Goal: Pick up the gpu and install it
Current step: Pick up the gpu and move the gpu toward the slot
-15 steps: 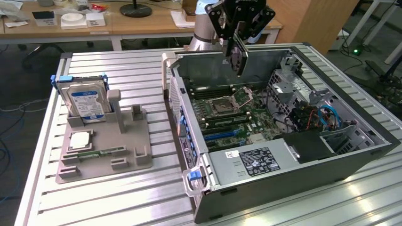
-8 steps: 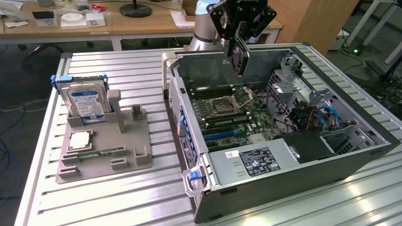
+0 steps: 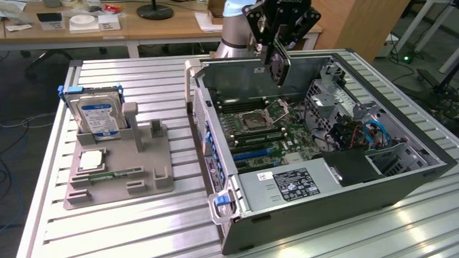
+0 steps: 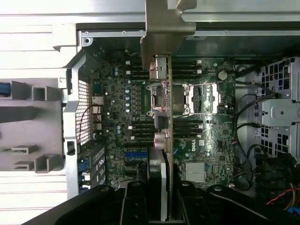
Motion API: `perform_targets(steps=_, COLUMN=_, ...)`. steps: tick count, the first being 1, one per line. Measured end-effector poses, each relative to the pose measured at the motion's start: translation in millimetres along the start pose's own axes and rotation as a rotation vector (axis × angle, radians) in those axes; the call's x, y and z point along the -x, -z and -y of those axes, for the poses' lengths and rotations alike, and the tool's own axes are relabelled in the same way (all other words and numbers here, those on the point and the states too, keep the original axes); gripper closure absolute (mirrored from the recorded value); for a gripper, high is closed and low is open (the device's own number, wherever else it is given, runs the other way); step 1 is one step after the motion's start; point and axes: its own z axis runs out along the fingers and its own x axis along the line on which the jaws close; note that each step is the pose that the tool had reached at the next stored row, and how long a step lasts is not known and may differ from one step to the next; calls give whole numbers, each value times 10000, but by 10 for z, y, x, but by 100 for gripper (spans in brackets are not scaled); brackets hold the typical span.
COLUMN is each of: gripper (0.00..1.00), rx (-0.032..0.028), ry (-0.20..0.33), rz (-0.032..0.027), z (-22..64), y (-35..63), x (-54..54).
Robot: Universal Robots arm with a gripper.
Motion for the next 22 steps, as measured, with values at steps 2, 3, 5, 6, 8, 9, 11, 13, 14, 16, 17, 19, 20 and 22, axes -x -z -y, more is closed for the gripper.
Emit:
perform_targets(steps=2, gripper=72, rx=0, ry=1, rz=0, z=-1, y=-1, x=23)
perform_targets(steps=3, gripper=72, rx=0, ry=3, rz=0, z=-1, y=-1, x=34)
perform_targets(steps=5, gripper=72, rx=0, ry=5, rz=0, z=-2, y=-2, x=53)
perform_targets(steps=6, gripper=72, rx=0, ry=6, rz=0, z=-2, y=-3, x=63)
perform_targets(steps=8, gripper=72, rx=0, ry=8, rz=0, z=-3, y=-4, x=85)
perform_targets(steps=9, gripper=72, rx=0, ry=9, rz=0, z=-3, y=-5, x=94)
perform_targets(steps=11, gripper=72, rx=0, ry=9, rz=0, z=-4, y=-6, x=113)
perform_targets(steps=13, gripper=72, rx=1, ry=12, rz=1, z=-5, y=-7, x=135)
perform_targets(steps=14, gripper=72, rx=1, ry=13, rz=0, z=-6, y=-8, x=145)
perform_targets(steps=16, gripper=72, rx=0, ry=13, rz=0, z=-6, y=-9, x=164)
perform_targets(steps=17, gripper=72, rx=0, ry=14, rz=0, z=-7, y=-10, x=173)
perform_targets(steps=19, gripper=72, rx=0, ry=14, rz=-1, z=-8, y=-11, x=193)
perform_targets(steps=20, gripper=72, rx=0, ry=15, rz=-1, z=-8, y=-11, x=201)
perform_targets(steps=22, gripper=72, rx=-1, ry=16, rz=0, z=-8, y=-12, x=216)
